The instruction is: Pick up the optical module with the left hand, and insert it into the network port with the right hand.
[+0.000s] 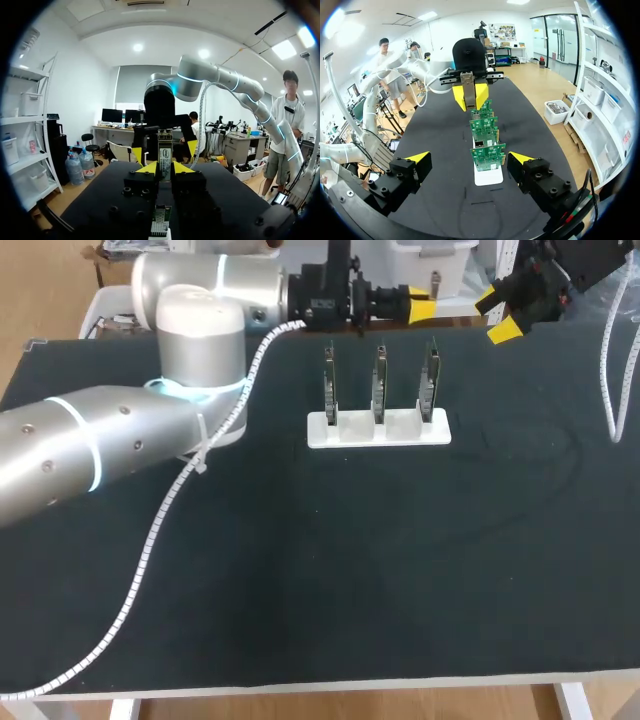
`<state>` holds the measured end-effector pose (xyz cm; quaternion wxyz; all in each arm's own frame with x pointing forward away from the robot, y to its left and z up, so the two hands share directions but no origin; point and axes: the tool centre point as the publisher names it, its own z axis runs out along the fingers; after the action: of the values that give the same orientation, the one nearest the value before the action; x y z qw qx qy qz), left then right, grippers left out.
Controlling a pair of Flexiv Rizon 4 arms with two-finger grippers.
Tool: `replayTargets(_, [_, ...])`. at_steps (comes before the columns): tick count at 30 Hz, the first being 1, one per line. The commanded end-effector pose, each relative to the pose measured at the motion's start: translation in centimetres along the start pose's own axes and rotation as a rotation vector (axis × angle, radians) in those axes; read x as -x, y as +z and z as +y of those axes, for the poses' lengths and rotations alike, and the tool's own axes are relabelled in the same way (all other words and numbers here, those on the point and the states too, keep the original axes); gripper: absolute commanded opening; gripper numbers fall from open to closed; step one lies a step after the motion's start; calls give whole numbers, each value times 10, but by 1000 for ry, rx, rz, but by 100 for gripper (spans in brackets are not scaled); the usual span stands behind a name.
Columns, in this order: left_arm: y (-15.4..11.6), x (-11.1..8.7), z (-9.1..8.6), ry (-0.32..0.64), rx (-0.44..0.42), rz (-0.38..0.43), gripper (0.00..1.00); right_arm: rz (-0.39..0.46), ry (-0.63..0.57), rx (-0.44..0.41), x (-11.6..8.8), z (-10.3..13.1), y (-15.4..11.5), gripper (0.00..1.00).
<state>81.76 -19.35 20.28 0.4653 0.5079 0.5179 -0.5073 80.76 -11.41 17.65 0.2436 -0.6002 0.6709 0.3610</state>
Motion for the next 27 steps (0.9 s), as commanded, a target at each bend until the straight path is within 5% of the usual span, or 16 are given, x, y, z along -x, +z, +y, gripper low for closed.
replayTargets(1, [5, -1, -1, 3, 2, 2, 0, 0, -1, -7, 0, 3, 0, 100])
replayTargets(27, [-1, -10, 5, -45, 5, -15, 0, 0, -1, -7, 0, 3, 0, 100])
